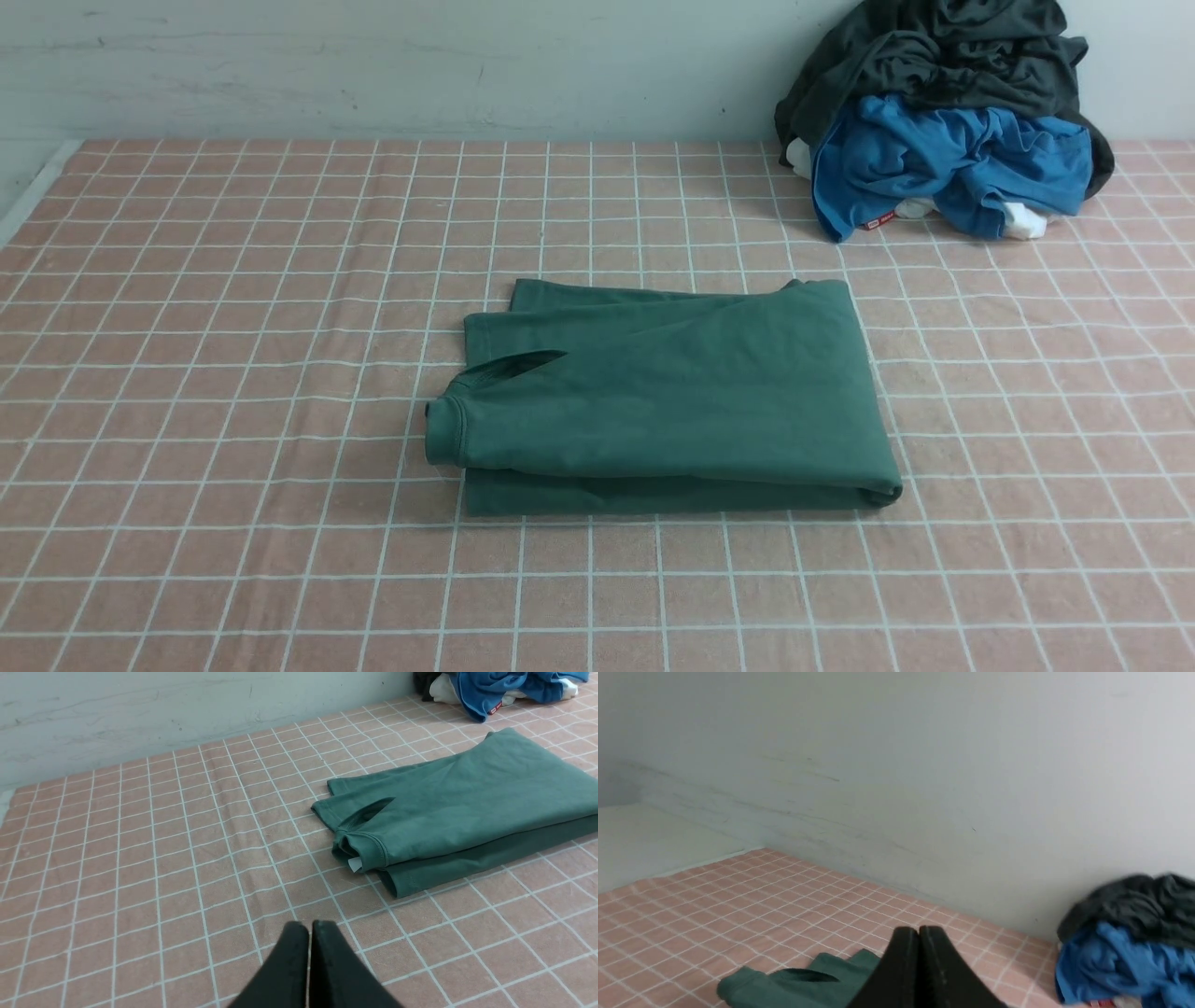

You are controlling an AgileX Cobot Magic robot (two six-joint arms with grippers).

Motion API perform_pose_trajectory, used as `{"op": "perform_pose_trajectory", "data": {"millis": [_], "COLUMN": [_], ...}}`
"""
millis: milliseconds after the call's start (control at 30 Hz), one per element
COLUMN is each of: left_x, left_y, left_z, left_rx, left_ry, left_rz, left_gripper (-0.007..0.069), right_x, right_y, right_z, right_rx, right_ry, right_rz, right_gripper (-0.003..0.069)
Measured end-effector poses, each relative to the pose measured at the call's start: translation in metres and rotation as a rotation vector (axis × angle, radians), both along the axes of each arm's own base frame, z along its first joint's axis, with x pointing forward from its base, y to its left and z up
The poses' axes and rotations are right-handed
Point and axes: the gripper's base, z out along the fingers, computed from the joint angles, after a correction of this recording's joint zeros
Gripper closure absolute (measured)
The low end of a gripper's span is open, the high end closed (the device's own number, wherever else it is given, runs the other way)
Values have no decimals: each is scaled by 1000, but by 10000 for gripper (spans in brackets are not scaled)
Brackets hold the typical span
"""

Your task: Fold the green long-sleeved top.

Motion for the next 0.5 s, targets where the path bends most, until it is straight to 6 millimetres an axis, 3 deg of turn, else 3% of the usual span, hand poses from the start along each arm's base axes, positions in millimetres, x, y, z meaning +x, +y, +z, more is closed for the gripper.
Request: {"op": "perform_pose_trajectory", "data": {"millis": [67, 267, 500], "left_x": [0, 0, 0], "left_y": [0, 0, 0], "left_z": [0, 0, 0], "left_rx": [0, 0, 0], "left_ry": [0, 0, 1], "left_rz": [0, 0, 0], "left_gripper": [627, 627, 627], "right_x": [-2, -5, -8], "right_y": [-10, -26, -35], "right_z": [-37, -106, -120], "right_rx": [75, 115, 94], "right_ry": [50, 207, 293], "right_rz": [-112, -362, -516], "right_gripper": [673, 673, 673]}}
